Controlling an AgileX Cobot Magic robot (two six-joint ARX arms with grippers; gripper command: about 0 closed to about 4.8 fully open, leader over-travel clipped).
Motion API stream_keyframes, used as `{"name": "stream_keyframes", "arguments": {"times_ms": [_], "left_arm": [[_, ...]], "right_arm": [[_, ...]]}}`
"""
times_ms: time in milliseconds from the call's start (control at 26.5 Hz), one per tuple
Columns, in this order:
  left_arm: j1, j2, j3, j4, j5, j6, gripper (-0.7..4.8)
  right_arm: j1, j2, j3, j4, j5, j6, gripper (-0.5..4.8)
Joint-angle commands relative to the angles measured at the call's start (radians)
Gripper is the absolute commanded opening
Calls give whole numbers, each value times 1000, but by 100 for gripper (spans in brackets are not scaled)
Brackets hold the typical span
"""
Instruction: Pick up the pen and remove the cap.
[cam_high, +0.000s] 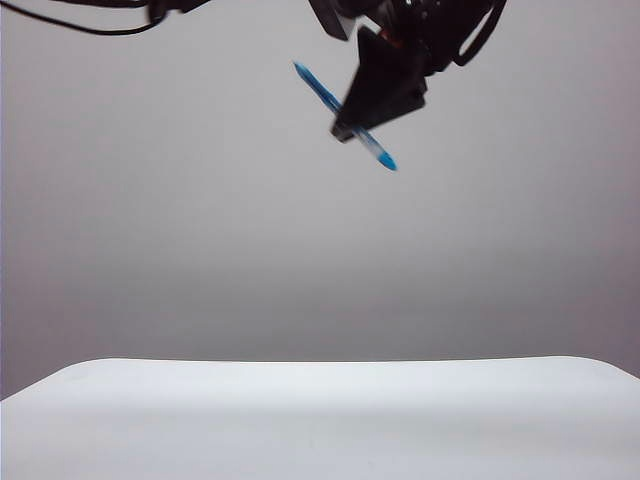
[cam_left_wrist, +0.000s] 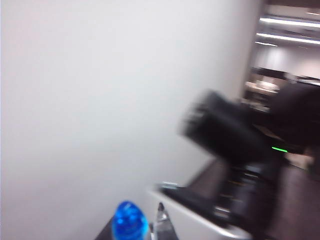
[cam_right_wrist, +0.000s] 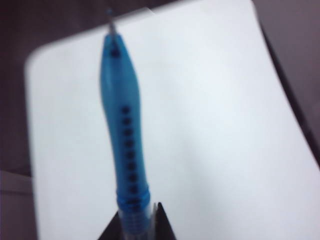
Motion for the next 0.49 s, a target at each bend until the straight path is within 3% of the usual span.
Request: {"name": "stream_keyframes", "arguments": {"times_ms": [38,75,113,264,340,491], "left_arm": [[54,-6,2,-117,-125,12,43],[67,-5,2,-211,-166,27,43],[69,-5,2,-358,-229,99,43],[49,-2,2,-605,-330,249,42],[30,2,2,-722,-390,285,41],[5,45,2,-875,-457,274,20]], "right_arm": [[-2,-5,-9,-3,129,4,-5],[-2,-5,-27,-2,172,7,-5],[-2,2,-53,0,198,8,-5],[-11,44,-125,8,227,29,-5],[-26,85,-186,40,264,50,-5],[-50,153,-271,98,376,129,-5]]}}
